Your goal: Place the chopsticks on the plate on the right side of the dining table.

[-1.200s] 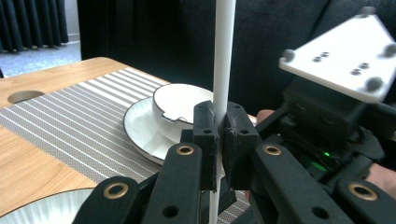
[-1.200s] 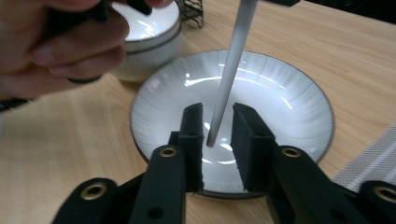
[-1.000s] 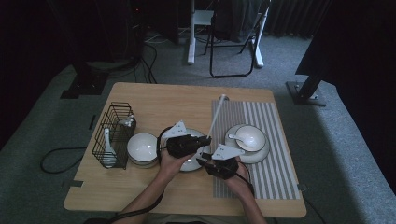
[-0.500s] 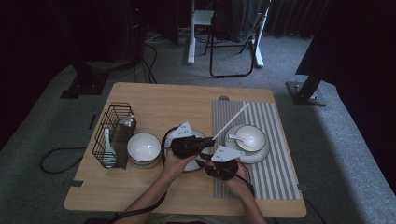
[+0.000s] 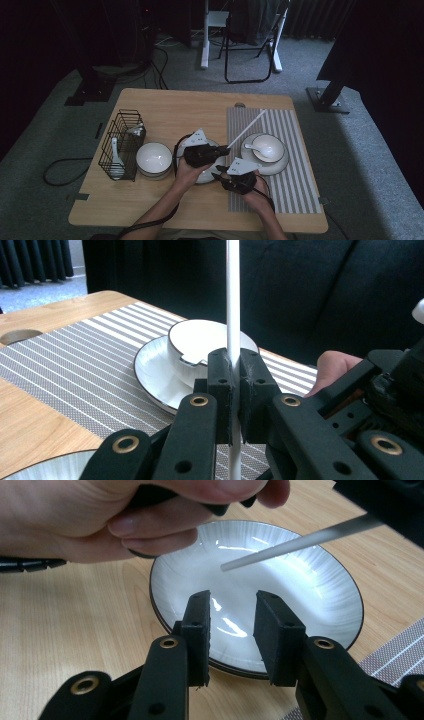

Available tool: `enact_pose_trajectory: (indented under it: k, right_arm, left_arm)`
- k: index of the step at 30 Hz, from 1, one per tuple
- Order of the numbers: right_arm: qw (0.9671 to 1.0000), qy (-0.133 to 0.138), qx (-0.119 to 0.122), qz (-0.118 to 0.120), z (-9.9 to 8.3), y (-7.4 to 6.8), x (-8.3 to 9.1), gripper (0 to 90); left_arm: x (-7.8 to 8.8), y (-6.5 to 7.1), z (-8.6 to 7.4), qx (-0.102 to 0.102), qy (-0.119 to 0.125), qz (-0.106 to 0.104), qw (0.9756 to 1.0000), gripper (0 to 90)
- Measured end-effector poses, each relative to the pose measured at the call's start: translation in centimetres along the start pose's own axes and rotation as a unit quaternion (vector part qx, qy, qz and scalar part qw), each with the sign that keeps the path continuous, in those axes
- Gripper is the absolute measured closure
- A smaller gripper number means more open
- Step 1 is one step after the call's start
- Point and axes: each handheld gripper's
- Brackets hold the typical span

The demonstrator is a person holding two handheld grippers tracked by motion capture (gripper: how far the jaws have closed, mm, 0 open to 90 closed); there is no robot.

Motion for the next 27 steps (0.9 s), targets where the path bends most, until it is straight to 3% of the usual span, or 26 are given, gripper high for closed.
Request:
enact_pose_trajectory:
  k: [11,27]
  right_arm:
    - [0.9999,-0.01,0.009,-0.006,-0.8,0.3,0.2,65.4]
    - [0.9995,-0.024,-0.002,-0.02,-3.1,1.6,1.5,56.0]
  left_arm:
    - [-0.6,-1.0,0.1,-0.011,-0.008,0.011,0.9999,86.0]
    - [-1.6,-1.6,1.1,-0.05,-0.033,0.033,0.9977,86.0]
Point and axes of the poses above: each handheld gripper's, and its own axes: x roughly backward along the jaws, z roughly out of its top, y roughly to its right, and after that the axes turned 10 degrees about -x, right-handed
